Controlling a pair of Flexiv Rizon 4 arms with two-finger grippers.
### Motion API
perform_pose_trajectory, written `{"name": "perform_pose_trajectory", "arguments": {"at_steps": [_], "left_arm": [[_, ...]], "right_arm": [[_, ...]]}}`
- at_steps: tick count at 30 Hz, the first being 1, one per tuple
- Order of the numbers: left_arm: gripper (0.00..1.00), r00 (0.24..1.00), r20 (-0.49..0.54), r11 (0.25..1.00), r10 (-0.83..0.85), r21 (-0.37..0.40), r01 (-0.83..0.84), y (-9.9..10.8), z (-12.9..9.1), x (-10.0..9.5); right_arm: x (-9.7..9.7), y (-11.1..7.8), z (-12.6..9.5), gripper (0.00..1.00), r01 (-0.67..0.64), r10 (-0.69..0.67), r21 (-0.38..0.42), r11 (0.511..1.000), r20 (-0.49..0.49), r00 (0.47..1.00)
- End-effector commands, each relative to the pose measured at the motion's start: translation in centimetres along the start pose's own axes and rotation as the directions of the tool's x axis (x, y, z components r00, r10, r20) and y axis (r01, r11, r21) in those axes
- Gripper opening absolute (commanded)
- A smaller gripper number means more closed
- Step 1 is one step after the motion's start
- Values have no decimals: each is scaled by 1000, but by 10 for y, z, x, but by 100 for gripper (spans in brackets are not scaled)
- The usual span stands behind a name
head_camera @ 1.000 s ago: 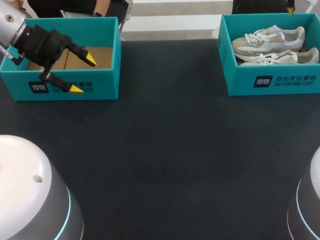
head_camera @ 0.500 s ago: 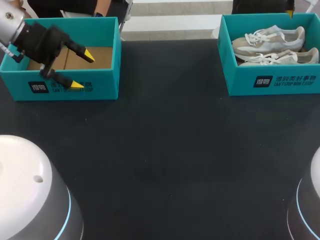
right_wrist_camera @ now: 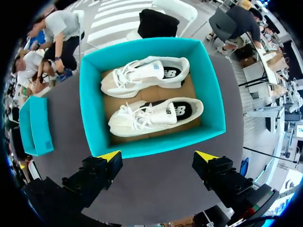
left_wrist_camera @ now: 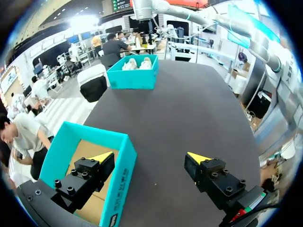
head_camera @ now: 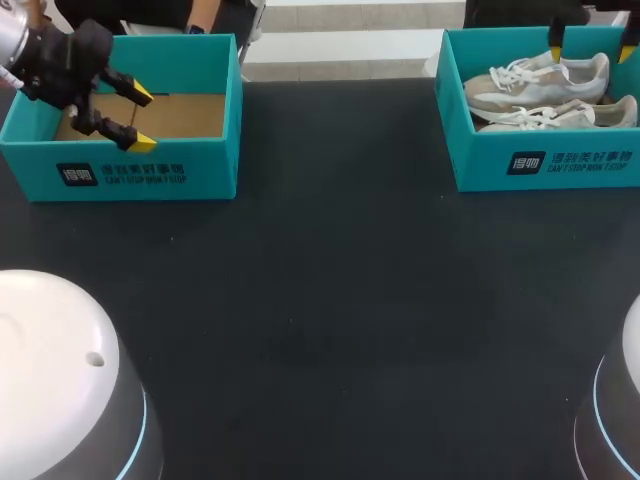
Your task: Take the shoe out of the shoebox, open the shoe tongue, remove and reinsert the insole, then place the shoe into the shoebox
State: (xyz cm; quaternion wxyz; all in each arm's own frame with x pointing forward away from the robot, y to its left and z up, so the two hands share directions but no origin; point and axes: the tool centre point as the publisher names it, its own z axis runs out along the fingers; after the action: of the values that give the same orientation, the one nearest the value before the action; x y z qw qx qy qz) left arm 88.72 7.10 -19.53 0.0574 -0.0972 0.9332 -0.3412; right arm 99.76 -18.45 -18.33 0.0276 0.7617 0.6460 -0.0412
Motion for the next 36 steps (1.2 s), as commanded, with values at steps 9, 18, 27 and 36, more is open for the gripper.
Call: {"name": "perform_pose_trajectory", "arguments": {"at_steps": [9,18,27,36], "left_arm": [[100,742,330,771,-584,-61,634,-4,1,9],[100,678,344,688,-650,-114,717,2,1,17],[100,449,416,434,-791,-135,891,26,-4,18],[100,248,473,236,-845,-86,968,55,2,9]], "right_arm": [[6,-35,-1,100,66,-66,-22,998,1,998],[6,-35,-1,100,66,-66,-22,998,1,998],[9,-48,2,100,65,-66,-49,997,-6,998],[18,-89,17,100,10,-17,-95,995,-81,997]]}}
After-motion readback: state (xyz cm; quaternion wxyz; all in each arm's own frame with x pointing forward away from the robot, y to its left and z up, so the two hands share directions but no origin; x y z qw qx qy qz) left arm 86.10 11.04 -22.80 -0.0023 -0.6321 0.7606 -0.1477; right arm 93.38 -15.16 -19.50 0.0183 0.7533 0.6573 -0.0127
